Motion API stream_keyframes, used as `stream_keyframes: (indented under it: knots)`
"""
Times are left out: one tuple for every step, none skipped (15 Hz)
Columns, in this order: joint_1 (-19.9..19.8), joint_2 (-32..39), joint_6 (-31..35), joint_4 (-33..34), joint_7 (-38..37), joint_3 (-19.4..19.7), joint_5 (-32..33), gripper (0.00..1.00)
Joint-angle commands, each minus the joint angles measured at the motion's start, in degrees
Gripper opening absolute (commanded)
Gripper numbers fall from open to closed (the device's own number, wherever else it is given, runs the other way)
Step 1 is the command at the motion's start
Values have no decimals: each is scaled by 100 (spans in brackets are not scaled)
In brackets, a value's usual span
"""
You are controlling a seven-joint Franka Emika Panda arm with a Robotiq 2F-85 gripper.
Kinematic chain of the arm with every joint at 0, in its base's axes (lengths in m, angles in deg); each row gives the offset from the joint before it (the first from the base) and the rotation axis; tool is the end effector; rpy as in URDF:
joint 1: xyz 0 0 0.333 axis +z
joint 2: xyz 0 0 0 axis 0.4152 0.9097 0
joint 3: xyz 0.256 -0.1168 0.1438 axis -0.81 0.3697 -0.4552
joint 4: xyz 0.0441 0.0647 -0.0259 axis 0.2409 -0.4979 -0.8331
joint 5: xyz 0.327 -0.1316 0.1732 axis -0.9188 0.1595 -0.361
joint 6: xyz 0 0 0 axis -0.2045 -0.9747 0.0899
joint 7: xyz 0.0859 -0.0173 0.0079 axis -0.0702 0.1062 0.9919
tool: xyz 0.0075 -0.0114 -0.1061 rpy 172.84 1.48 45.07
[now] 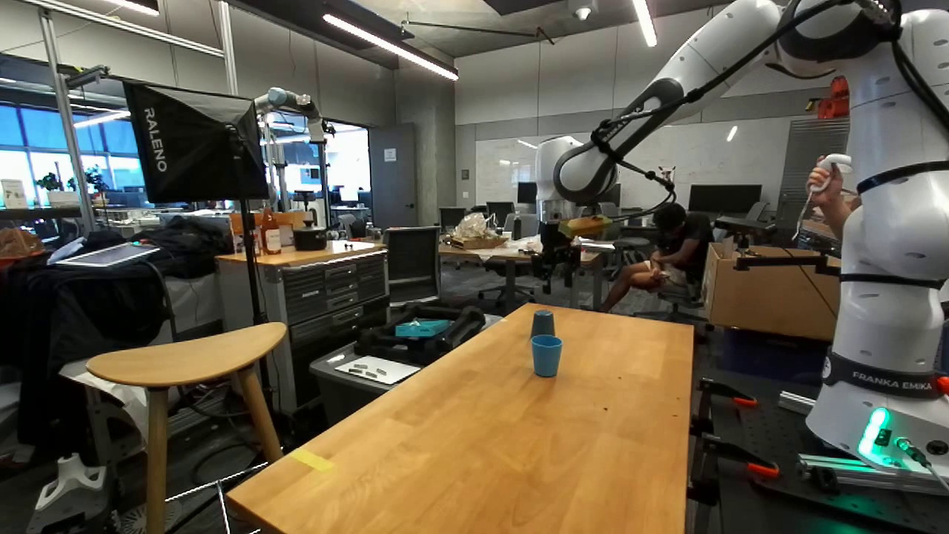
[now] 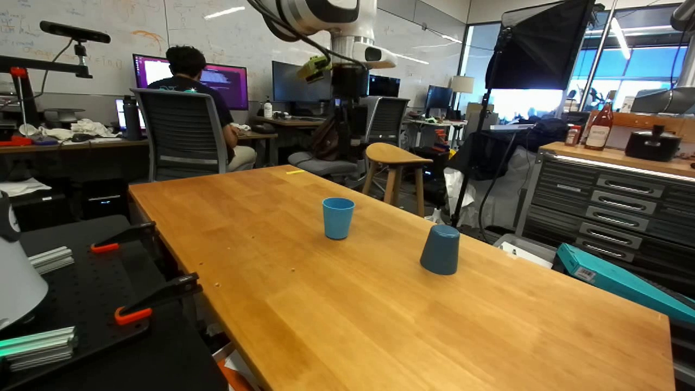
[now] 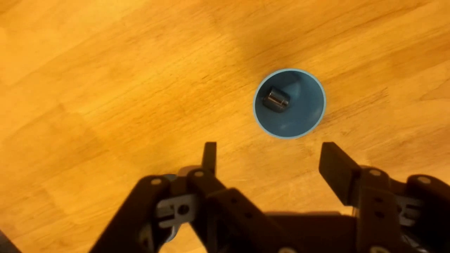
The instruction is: Put the golden object in the blue cup
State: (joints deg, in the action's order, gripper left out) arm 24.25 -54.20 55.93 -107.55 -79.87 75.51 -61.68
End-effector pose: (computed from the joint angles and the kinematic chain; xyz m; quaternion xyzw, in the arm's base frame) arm 0.5560 -0.0654 0.3359 0.9750 -0.2148 -0.0008 0.0563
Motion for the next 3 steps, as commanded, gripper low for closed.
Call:
stream_keyframes:
  knots:
    - [-43, -61, -56, 6, -1, -47, 22, 84]
    - [-44, -61, -53, 1, -1, -47, 22, 91]
    - [-42, -36, -48, -6, -1, -45, 22, 98]
